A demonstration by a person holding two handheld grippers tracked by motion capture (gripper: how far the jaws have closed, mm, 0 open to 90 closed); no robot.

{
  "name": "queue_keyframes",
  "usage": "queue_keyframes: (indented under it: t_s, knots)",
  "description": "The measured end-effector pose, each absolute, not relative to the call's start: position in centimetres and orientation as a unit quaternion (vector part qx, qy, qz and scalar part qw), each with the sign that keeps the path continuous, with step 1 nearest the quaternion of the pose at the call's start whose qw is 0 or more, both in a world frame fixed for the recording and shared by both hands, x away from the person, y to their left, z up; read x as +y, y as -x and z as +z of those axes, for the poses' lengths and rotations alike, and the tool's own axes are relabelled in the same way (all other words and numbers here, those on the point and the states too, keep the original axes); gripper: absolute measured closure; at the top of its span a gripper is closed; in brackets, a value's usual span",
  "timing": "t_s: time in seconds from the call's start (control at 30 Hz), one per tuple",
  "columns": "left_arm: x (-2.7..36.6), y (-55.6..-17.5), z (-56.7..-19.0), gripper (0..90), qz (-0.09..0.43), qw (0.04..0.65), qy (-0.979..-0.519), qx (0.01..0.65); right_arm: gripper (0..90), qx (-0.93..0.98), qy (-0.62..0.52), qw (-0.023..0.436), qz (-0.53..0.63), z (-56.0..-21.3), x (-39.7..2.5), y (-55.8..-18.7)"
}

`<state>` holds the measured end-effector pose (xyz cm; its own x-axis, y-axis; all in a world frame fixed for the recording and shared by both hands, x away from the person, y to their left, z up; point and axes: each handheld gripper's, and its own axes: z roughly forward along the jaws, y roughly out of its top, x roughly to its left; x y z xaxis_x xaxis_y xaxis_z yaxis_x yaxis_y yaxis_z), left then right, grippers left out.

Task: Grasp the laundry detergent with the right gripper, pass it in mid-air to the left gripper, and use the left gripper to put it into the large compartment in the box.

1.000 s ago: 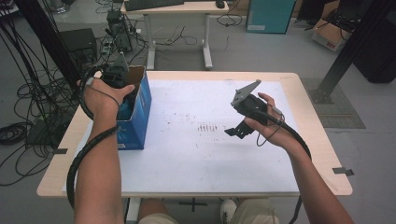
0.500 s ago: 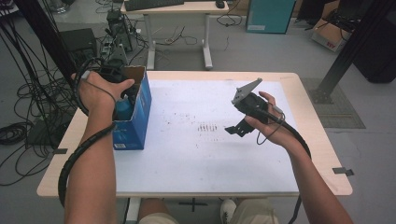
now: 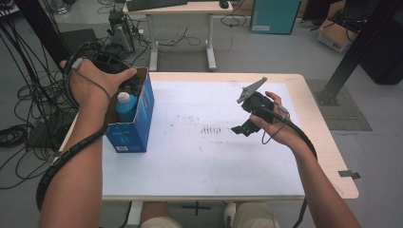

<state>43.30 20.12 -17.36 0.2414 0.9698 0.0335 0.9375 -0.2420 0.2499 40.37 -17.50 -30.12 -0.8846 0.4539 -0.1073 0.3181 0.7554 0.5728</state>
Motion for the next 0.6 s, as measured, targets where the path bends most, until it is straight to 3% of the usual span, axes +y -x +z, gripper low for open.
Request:
queue_keyframes:
  t_s: [0.37, 0.6]
  knots:
    - [15.3, -44.1, -17.2, 7.5, 0.08, 0.135, -0.823, 0.546, 4.9, 0.939, -0.197, 0.129, 0.251, -29.8, -17.4, -40.9]
    - [12.5, -45.9, -18.9, 7.4, 0.072, 0.139, -0.839, 0.522, 5.1, 0.943, -0.201, 0.128, 0.232, -30.0, -18.4, -41.1]
